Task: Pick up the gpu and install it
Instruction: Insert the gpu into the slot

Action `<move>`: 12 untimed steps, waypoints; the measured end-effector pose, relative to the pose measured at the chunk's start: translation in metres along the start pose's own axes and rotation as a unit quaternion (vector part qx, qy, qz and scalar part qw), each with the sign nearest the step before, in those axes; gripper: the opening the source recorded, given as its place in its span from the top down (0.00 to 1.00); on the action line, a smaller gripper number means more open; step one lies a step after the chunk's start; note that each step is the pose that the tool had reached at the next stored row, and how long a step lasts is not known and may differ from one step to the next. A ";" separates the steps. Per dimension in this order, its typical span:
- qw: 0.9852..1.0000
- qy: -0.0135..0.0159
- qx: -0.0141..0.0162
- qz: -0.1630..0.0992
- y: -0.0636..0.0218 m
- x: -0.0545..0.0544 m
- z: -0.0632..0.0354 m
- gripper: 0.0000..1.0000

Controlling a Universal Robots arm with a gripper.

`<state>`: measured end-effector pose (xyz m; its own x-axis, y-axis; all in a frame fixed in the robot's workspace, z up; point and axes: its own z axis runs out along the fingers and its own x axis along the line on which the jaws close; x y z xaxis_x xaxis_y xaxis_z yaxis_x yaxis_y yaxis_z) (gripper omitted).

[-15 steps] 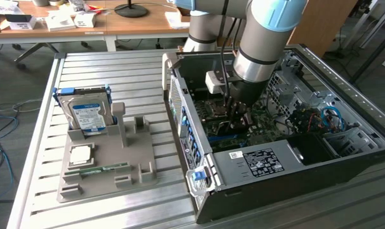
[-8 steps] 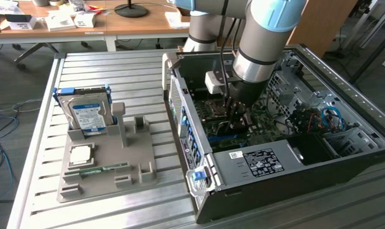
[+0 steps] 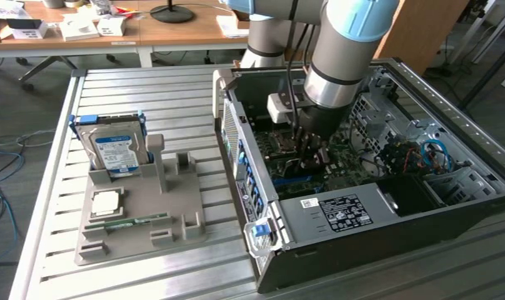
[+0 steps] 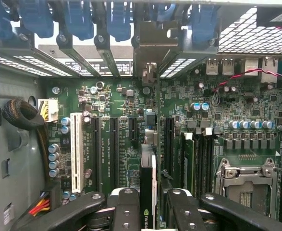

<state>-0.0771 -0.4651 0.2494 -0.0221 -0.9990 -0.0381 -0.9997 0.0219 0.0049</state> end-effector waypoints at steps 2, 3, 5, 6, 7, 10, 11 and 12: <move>1.000 0.000 0.000 0.000 0.0003 0.000 0.0002 0.74; 1.000 0.000 0.000 0.000 0.0006 -0.001 0.0002 0.74; 1.000 0.000 0.000 0.000 0.0010 -0.001 0.0004 0.74; 1.000 0.000 0.000 0.000 0.0010 -0.001 0.0005 0.74; 1.000 0.000 0.000 0.000 0.0012 -0.001 0.0009 0.74; 1.000 0.000 0.000 0.000 0.0014 -0.001 0.0018 0.74; 1.000 0.000 0.000 0.000 0.0015 -0.001 0.0021 0.74; 1.000 0.000 0.000 0.000 0.0016 -0.001 0.0023 0.74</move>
<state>-0.0787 -0.4642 0.2472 -0.0221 -0.9990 -0.0380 -0.9997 0.0219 0.0049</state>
